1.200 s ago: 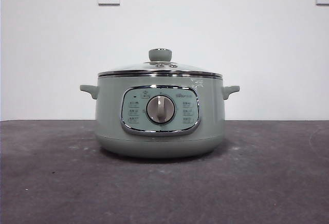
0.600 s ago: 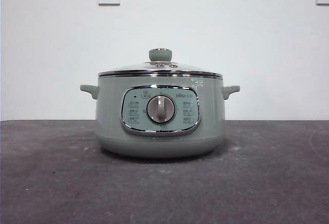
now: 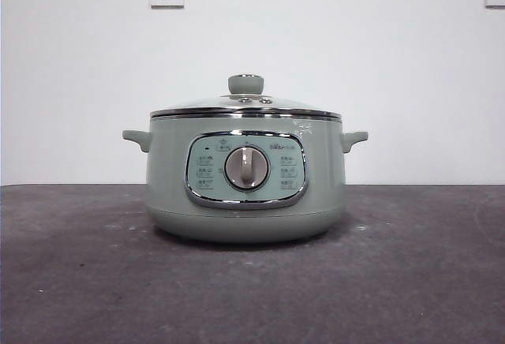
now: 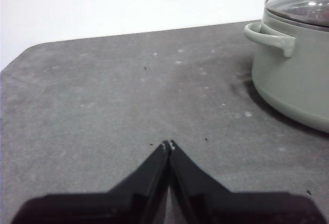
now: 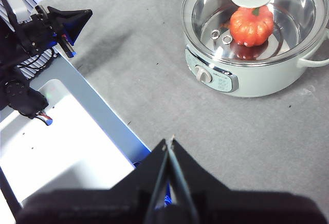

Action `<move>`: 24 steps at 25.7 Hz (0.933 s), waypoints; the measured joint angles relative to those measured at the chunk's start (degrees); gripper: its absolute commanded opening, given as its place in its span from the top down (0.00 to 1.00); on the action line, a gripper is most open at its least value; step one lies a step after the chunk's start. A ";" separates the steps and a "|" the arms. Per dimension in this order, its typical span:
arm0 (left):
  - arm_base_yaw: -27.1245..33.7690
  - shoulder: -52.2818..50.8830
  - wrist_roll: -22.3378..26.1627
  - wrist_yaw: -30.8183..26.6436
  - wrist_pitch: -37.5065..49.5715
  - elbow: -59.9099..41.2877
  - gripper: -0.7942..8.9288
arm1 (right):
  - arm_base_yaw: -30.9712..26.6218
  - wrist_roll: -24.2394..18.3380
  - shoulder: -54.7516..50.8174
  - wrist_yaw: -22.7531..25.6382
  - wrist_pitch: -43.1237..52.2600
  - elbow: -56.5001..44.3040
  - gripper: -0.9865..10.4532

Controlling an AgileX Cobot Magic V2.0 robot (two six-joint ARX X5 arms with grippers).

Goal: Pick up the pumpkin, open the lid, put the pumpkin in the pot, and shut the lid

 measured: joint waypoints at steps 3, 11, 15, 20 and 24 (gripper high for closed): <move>0.00 0.00 0.00 0.00 0.00 0.02 0.92 | 0.00 0.00 0.00 0.00 0.02 0.00 0.91; 0.00 0.02 0.00 0.00 0.00 0.02 0.92 | -17.53 -5.35 -10.29 -6.86 18.08 -3.98 0.91; 0.00 0.02 0.00 0.00 0.00 0.02 0.92 | -27.32 -5.70 -20.04 -7.52 30.34 -16.09 0.91; 0.00 0.02 0.00 0.00 0.00 0.02 0.92 | -31.02 -6.03 -29.51 -7.52 45.92 -34.64 0.91; 0.00 0.02 0.00 0.00 0.00 0.02 0.92 | -32.02 -5.92 -36.74 -7.50 57.29 -48.35 0.91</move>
